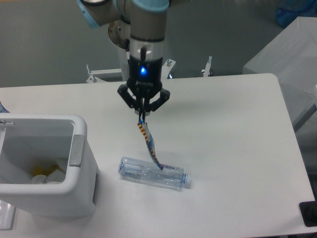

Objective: Place the trash in the trash can
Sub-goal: 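Lift the wrapper and carry it over the white trash bin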

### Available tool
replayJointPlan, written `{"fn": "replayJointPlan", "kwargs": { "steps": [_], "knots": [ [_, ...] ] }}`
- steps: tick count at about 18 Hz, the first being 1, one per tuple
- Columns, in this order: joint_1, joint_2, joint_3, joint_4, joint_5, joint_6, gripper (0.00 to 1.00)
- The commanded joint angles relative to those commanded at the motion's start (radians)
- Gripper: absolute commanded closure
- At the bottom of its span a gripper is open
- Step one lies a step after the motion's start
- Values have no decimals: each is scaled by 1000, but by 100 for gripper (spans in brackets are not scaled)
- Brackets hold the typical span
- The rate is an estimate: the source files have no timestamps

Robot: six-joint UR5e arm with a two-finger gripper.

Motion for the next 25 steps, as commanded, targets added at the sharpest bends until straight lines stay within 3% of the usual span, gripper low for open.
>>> {"fn": "replayJointPlan", "kwargs": {
  "steps": [6, 9, 18, 25],
  "knots": [
    [0, -9, 149, 2, -71, -278, 100],
    [-8, -14, 186, 2, -74, -378, 100],
    [-201, -14, 212, 2, -103, -442, 99],
    [-294, -38, 207, 2, -109, -444, 97]
  ]
}}
